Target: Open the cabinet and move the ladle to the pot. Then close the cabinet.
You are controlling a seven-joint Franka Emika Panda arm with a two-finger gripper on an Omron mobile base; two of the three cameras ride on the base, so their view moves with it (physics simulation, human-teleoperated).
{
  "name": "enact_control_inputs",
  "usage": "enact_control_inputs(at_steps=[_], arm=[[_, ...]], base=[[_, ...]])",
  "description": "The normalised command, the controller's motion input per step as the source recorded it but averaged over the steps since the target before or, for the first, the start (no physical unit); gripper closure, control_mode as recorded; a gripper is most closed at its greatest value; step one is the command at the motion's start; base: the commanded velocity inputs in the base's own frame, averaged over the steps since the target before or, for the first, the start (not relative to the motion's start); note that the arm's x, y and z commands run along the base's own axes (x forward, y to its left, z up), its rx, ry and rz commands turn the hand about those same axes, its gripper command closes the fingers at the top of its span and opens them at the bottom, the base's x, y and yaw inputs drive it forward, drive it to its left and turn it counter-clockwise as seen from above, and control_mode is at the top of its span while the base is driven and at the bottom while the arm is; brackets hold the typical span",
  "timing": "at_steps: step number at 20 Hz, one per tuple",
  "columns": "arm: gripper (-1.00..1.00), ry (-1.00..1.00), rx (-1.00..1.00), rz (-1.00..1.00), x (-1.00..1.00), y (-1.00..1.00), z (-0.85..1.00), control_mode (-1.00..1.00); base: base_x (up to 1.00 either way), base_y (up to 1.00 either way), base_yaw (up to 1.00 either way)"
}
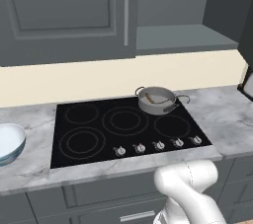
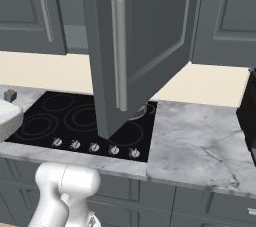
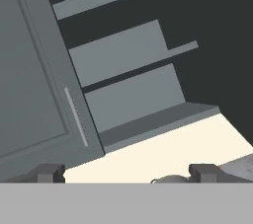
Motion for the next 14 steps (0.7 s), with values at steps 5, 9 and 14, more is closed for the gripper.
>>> enact_control_inputs(at_steps=[5,9,14], arm=[[-1.0,0.06,0.0,-0.01,-0.09,-0.42,-0.05,-1.0],[-1.0,0.02,0.0,0.0,0.0,-0.36,-0.14,-1.0],[-1.0,0.0,0.0,0.0,0.0,-0.32,-0.32,-1.0]], base=[[0.0,0.0,0.0],[0.0,0.0,0.0],[0.0,0.0,0.0]])
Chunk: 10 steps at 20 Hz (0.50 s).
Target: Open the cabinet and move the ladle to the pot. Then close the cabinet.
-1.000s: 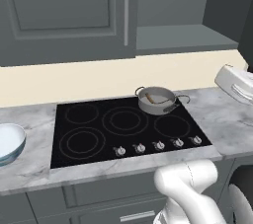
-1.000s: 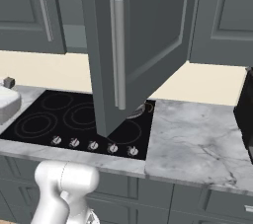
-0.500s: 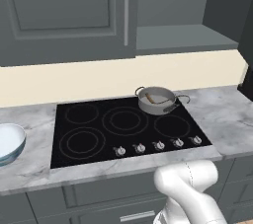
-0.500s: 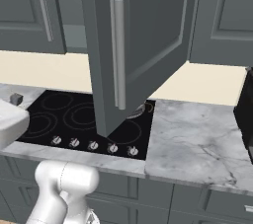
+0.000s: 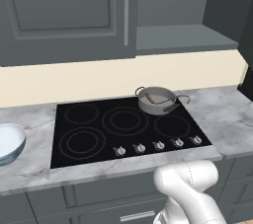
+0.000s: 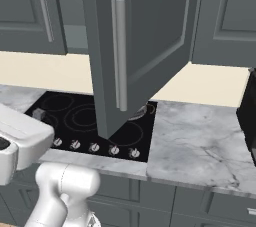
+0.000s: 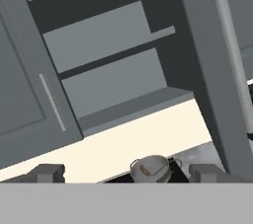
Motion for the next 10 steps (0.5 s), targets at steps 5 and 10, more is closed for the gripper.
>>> enact_control_inputs(at_steps=[5,10], arm=[[-1.0,-0.01,0.0,0.0,0.05,-0.26,-0.32,-1.0],[-1.0,-0.02,0.0,0.0,0.1,-0.26,-0.08,-1.0]], base=[[0.0,0.0,0.0],[0.0,0.0,0.0]])
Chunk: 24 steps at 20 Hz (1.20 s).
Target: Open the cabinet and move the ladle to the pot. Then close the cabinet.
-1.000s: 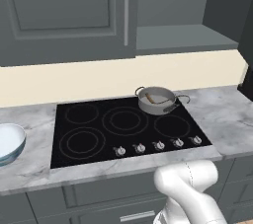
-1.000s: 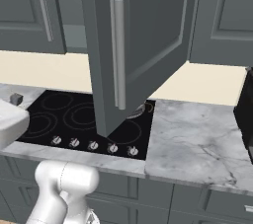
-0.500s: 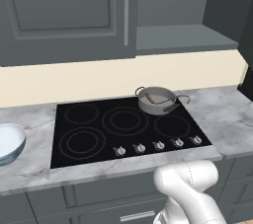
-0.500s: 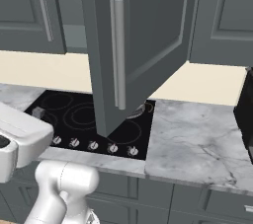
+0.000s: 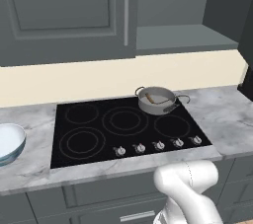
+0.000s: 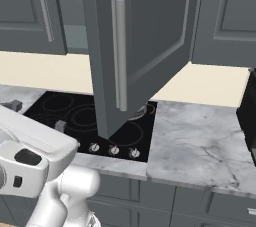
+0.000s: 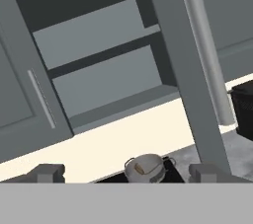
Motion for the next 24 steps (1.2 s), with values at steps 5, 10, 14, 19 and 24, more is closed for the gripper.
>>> enact_control_inputs(at_steps=[5,10,14,19,24], arm=[[-1.0,-0.06,0.0,0.0,0.0,-0.25,0.0,-1.0],[-1.0,-0.07,0.0,0.02,0.0,-0.31,0.0,-1.0],[-1.0,-0.06,0.03,0.05,0.0,-0.41,0.0,-1.0],[-1.0,-0.08,0.06,0.06,0.0,-0.34,0.0,-1.0],[-1.0,-0.08,0.07,0.07,0.0,-0.27,-0.02,-1.0]], base=[[0.0,0.0,0.0],[0.0,0.0,0.0],[0.0,0.0,0.0],[0.0,0.0,0.0],[0.0,0.0,0.0]])
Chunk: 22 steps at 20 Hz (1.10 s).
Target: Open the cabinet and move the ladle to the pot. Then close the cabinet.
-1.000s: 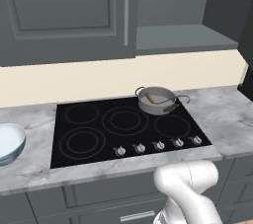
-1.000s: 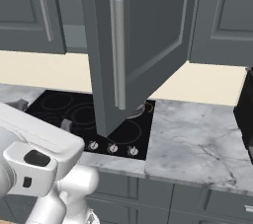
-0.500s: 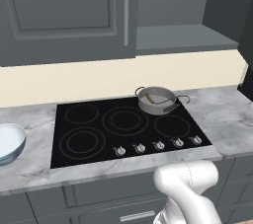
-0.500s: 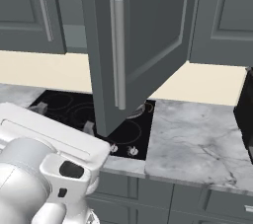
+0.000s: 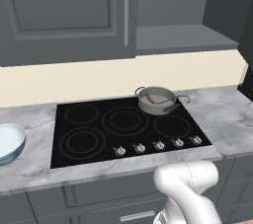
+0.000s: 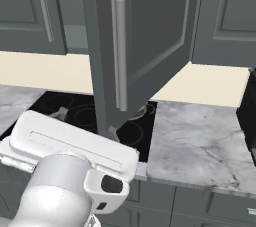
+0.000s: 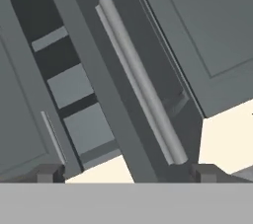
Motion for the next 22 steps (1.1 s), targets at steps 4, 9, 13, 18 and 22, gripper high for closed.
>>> enact_control_inputs(at_steps=[4,9,13,18,22], arm=[[-1.0,-0.05,0.1,0.08,0.03,-0.34,0.0,-1.0],[-1.0,-0.01,0.13,0.09,0.26,-0.33,0.0,-1.0],[-1.0,0.0,0.14,0.09,0.52,-0.17,0.0,-1.0],[-1.0,0.0,0.14,0.1,0.6,-0.13,-0.03,-1.0],[-1.0,0.0,0.14,0.12,0.5,-0.06,-0.04,-1.0]], base=[[0.0,0.0,0.0],[0.0,0.0,0.0],[0.0,0.0,0.0],[0.0,0.0,0.0],[0.0,0.0,0.0]])
